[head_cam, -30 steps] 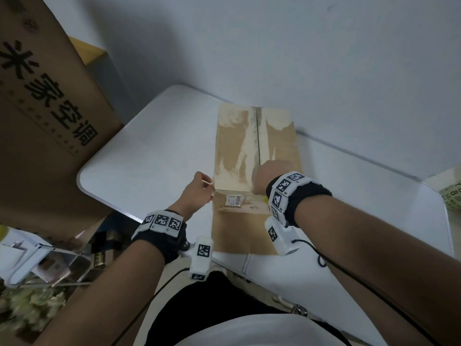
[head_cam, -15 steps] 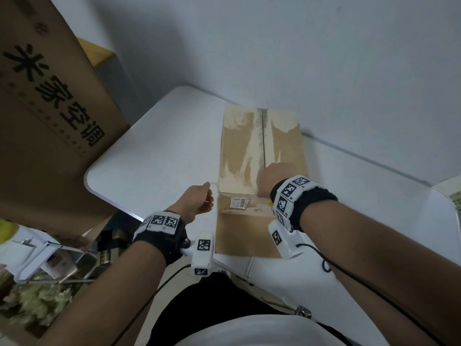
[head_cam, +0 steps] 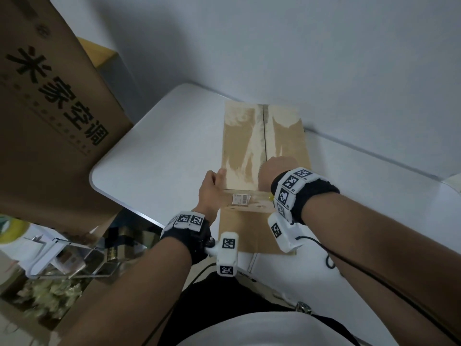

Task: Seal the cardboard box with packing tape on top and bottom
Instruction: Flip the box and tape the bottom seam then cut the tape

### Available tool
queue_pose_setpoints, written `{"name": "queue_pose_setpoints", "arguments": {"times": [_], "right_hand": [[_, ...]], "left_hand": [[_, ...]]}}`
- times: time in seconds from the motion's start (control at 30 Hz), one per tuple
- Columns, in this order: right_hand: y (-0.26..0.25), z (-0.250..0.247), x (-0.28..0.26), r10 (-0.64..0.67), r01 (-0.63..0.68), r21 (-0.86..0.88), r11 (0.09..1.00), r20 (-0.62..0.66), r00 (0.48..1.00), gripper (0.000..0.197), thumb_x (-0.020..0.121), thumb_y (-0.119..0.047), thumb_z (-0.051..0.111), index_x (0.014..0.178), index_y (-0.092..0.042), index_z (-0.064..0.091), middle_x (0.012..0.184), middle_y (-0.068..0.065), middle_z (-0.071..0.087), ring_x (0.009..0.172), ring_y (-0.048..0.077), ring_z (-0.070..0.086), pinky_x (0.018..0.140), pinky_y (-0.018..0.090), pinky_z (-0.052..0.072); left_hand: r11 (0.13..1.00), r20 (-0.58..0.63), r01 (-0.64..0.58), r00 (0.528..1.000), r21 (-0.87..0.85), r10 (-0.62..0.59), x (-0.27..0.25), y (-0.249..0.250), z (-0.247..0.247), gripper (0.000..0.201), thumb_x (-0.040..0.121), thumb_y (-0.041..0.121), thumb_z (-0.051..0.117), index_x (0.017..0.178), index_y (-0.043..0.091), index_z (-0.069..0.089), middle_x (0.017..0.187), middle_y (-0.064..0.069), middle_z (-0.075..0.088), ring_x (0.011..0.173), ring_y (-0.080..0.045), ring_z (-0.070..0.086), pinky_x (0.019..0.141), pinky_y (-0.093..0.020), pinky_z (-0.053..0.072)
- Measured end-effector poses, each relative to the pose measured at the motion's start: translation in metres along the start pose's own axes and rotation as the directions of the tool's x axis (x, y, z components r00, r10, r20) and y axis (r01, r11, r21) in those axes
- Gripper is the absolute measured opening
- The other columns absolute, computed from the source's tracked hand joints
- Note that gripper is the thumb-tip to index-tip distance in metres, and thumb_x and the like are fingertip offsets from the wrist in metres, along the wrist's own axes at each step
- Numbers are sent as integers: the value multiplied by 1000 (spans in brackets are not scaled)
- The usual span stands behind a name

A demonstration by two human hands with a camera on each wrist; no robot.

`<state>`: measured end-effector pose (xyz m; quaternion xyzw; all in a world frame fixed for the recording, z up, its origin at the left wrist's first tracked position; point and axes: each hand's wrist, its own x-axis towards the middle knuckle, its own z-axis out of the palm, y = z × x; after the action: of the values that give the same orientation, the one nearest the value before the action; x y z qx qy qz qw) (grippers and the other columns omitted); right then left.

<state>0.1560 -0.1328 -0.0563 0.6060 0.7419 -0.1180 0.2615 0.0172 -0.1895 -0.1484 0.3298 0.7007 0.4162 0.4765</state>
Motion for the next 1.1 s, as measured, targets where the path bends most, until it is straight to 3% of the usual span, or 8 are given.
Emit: {"name": "queue_pose_setpoints", "arguments": {"times": [0.33,0.5,0.6,0.67,0.73,0.9,1.03,1.1], "right_hand": [[15,-26,-15,-54,43,56,997,209,977,37,96,-34,48,122,-9,56,120,12,56,108,27,54,87,34,42],[25,-33,-32,-122,112,79,991,137,983,48,96,-42,48,126,-5,55,129,11,57,94,23,49,83,33,42],[31,-27,-30,-125,110,118,987,134,983,43,93,-44,52,112,-6,60,109,11,61,87,22,51,75,30,41],[32,-26,-32,-120,100,161,982,120,986,40,91,-46,55,102,-8,61,94,9,58,82,23,53,71,30,43],[36,-24,-32,-111,83,202,976,133,985,41,86,-50,58,96,-10,62,91,10,60,80,24,54,71,31,44],[59,-31,-45,-144,47,285,957,329,933,69,84,-58,55,136,-13,48,136,9,51,124,28,49,103,35,38],[77,-32,-51,-235,50,380,924,459,857,40,94,-35,57,123,-9,51,96,3,56,78,11,63,76,22,50],[79,-28,-49,-213,106,272,957,404,890,55,86,-54,60,119,-9,57,107,6,59,88,18,60,91,32,48]], "left_hand": [[999,-35,52,998,-14,-52,3,-1,1,44,84,53,62,84,17,37,75,4,43,66,-16,40,64,-28,38],[980,21,45,999,196,-50,11,33,-10,55,78,49,69,113,14,45,117,-2,42,94,-18,49,74,-29,40],[732,285,-391,919,558,274,12,72,3,43,81,30,72,114,16,49,112,-2,41,90,-18,51,74,-25,38],[451,630,-617,763,645,143,8,87,25,43,79,30,73,114,19,50,109,-2,45,91,-21,53,78,-30,43],[224,731,-708,681,670,-34,7,90,47,50,77,29,74,119,16,50,112,-6,47,99,-27,54,86,-37,46],[-1,739,-746,661,666,-130,20,87,73,55,75,26,78,120,11,52,116,-9,54,101,-27,58,78,-31,43],[-20,680,-700,700,714,-218,28,88,83,38,73,17,79,95,17,48,102,-4,58,84,-20,50,74,-31,41],[-49,631,-665,728,746,-270,24,95,88,35,74,16,78,94,17,49,94,-1,56,80,-20,53,72,-31,42]]}}
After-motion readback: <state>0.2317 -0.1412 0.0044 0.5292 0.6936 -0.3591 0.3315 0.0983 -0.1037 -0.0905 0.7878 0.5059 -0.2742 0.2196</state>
